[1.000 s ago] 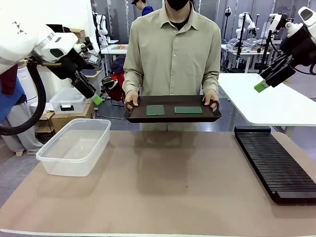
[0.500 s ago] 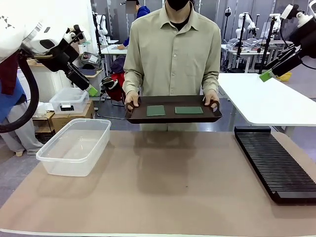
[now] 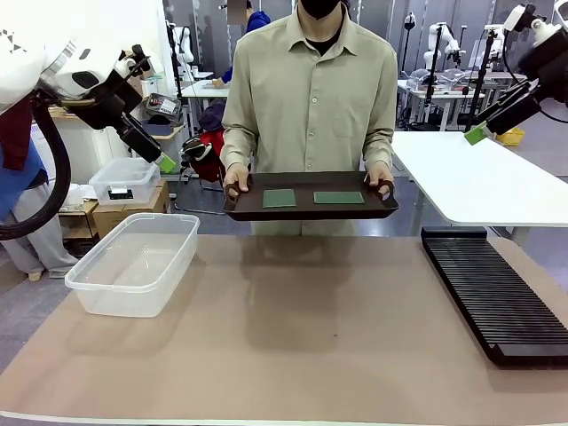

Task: Sort PCBs into racks and boxes based on the side picked up.
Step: Pick up the Blank PCB handed by the Human.

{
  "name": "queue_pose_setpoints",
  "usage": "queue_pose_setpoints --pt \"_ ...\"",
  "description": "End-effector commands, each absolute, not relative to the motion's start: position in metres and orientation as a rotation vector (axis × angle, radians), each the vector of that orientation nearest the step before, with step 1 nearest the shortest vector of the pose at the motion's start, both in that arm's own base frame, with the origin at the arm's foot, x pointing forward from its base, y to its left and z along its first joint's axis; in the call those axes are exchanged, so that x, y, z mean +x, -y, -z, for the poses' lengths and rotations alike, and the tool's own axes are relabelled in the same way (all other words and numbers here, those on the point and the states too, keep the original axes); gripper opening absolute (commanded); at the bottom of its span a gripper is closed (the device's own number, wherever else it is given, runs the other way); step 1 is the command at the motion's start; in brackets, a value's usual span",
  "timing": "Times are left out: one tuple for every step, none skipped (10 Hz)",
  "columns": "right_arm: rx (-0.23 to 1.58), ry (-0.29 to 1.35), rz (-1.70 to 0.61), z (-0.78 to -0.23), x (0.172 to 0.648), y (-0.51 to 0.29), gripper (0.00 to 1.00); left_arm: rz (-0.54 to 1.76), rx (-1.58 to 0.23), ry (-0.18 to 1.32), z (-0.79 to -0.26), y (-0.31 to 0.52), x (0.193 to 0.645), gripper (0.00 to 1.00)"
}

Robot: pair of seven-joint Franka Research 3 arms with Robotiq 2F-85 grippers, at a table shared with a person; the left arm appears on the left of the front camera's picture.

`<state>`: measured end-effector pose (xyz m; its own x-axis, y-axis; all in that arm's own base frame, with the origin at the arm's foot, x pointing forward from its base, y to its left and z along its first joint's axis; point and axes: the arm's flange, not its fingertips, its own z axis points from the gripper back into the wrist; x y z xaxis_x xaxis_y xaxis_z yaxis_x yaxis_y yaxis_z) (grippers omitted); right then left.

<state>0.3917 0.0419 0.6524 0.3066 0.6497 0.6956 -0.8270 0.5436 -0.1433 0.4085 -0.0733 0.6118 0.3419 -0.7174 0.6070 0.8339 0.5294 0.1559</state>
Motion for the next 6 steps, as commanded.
queue_pose_setpoints --pt "0.261 0.779 -1.004 -0.6488 0.3917 -0.0388 1.00 1.032 -0.195 0.676 -0.6122 0.0733 0.4097 1.00" --pt "0.261 0.779 -1.004 -0.6488 0.3917 -0.0388 1.00 1.032 -0.195 0.676 -0.6122 0.0733 0.4097 1.00" --pt "0.261 0.779 -1.004 -0.6488 0.3917 -0.0388 1.00 1.032 -0.195 0.676 -0.6122 0.0733 0.4097 1.00" --pt "0.261 0.779 -1.004 -0.6488 0.3917 -0.0388 1.00 1.032 -0.195 0.676 -0.6122 0.0733 0.4097 1.00" --pt "0.261 0.779 -1.004 -0.6488 0.3917 -0.0388 1.00 1.032 -0.195 0.676 -0.6122 0.0733 0.4097 1.00" --pt "0.261 0.779 -1.004 -0.6488 0.3917 -0.0388 1.00 1.032 -0.195 0.676 -0.6122 0.0733 0.4097 1.00"
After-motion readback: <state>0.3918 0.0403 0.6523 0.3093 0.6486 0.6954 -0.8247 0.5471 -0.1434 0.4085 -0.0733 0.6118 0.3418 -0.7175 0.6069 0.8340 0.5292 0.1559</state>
